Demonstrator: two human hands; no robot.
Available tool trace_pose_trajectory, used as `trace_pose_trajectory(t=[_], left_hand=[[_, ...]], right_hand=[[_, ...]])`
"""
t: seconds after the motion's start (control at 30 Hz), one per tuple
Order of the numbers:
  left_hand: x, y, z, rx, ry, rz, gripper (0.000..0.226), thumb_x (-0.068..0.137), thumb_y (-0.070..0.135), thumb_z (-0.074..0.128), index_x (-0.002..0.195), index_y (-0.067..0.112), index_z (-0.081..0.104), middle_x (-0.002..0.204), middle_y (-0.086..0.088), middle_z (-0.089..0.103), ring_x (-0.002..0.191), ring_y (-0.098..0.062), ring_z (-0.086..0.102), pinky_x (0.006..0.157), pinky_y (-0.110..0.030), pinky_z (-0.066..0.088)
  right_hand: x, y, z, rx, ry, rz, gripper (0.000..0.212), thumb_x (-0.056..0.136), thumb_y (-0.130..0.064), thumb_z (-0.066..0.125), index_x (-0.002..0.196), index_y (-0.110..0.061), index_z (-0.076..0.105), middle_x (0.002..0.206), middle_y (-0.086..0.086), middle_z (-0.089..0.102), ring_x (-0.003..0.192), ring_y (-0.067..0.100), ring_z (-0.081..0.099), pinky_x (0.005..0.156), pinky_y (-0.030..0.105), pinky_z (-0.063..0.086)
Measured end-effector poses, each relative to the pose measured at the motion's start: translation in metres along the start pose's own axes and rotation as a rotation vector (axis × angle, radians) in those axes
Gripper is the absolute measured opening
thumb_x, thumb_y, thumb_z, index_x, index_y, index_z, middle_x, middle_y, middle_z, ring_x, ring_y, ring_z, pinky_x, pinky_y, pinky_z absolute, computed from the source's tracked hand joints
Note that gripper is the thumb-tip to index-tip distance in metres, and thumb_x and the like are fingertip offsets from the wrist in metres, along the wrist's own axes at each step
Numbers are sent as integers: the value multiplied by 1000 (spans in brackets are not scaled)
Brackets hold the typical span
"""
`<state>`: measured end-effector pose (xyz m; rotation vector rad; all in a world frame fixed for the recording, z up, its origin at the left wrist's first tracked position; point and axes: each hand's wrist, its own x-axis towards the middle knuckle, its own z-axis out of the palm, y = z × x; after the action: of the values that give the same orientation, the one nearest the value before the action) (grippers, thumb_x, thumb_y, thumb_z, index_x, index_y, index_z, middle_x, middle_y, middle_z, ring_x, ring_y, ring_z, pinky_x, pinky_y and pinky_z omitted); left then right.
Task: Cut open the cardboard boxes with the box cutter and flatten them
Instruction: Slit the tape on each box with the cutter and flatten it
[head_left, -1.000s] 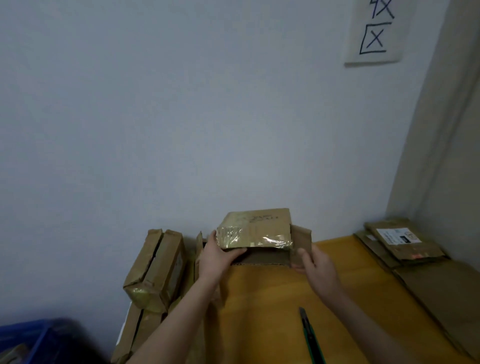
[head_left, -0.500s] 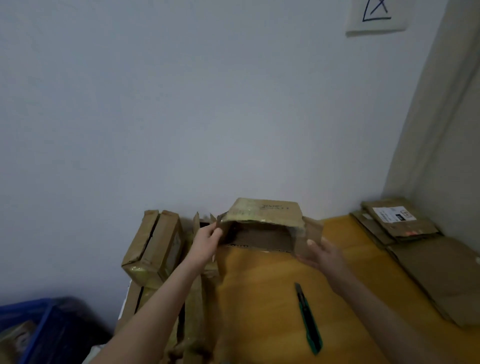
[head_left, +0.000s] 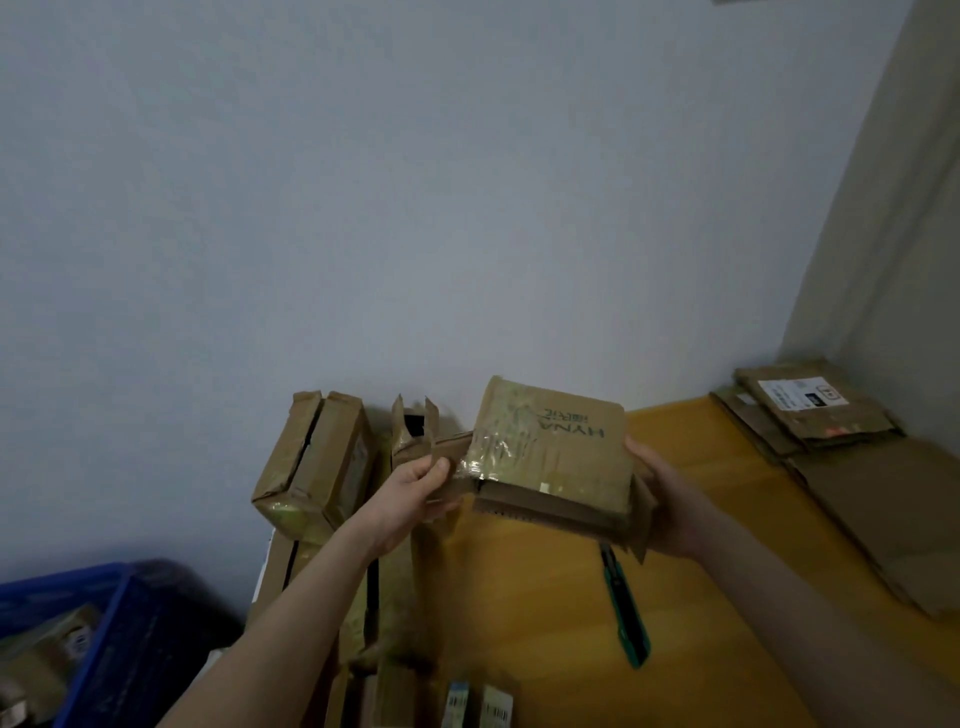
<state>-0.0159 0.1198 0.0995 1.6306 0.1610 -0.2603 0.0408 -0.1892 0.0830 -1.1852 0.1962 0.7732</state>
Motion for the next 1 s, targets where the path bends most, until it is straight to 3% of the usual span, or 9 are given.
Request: trace_pose_trajectory(t=[0.1, 0.2, 0.33, 0.43, 0.53, 0.7, 0.77, 0.87, 1.0], left_hand=[[-7, -9, -8, 22, -89, -40, 40, 92, 36, 52, 117, 6, 63, 120, -21, 61, 119, -42, 54, 105, -43, 45], [-10, -10, -9, 59, -164, -103, 53, 89, 52, 48, 135, 25, 53, 130, -1, 58, 122, -22, 54, 103, -34, 45], [-1, -2, 2, 18, -14, -97, 83, 75, 68, 63, 145, 29, 39, 136, -2, 55, 124, -26, 54, 104, -47, 44], [4, 5, 12, -80, 18, -78, 74, 74, 51, 75, 138, 29, 43, 129, -6, 60, 117, -32, 59, 99, -52, 48], [4, 6, 15, -118, 82, -32, 69, 72, 32, 77, 134, 27, 48, 125, -6, 63, 112, -28, 62, 98, -54, 48], [2, 4, 16, -23, 110, 89, 46, 85, 18, 69, 127, 22, 54, 121, -6, 65, 109, -26, 65, 88, -49, 56], [2, 6, 19, 22, 156, 146, 31, 90, 9, 63, 119, 14, 57, 114, -7, 68, 106, -27, 66, 85, -44, 58], [3, 9, 23, 168, 206, 245, 21, 93, 8, 59, 112, 16, 61, 110, -4, 69, 104, -23, 67, 89, -44, 56], [5, 7, 26, 664, 272, 504, 20, 93, 14, 60, 111, 20, 68, 145, -4, 50, 127, -18, 53, 103, -42, 48]], right_hand=[[6, 4, -4, -67, 47, 6, 69, 72, -52, 63, 129, -14, 56, 129, 19, 53, 116, 36, 53, 90, 45, 47], [8, 7, -1, -72, 69, -85, 54, 79, -33, 60, 125, -5, 55, 115, 14, 55, 101, 31, 52, 86, 41, 45], [8, 14, 2, -151, -37, -236, 70, 59, -23, 71, 127, -18, 55, 115, 10, 65, 106, 31, 59, 82, 41, 50], [9, 18, 6, -205, -156, -266, 93, 51, -18, 77, 138, -25, 45, 126, 9, 63, 114, 31, 60, 91, 45, 51], [3, 16, 10, -278, -189, -276, 90, 62, -2, 80, 130, -44, 39, 123, -11, 61, 110, 14, 63, 82, 33, 55], [2, 5, 1, -466, -80, -296, 118, 52, -44, 91, 150, -41, 24, 151, -10, 34, 136, 17, 40, 108, 46, 41], [-1, -2, 2, -461, -64, -300, 102, 64, -44, 85, 149, -36, 28, 149, -9, 38, 132, 17, 44, 106, 44, 43], [-3, -12, 3, -308, -61, -212, 47, 93, -38, 55, 138, -32, 45, 137, -2, 52, 121, 22, 53, 100, 43, 45], [6, -15, 0, -80, 101, -72, 60, 90, -50, 53, 138, -14, 45, 136, 18, 49, 115, 38, 55, 83, 42, 55]])
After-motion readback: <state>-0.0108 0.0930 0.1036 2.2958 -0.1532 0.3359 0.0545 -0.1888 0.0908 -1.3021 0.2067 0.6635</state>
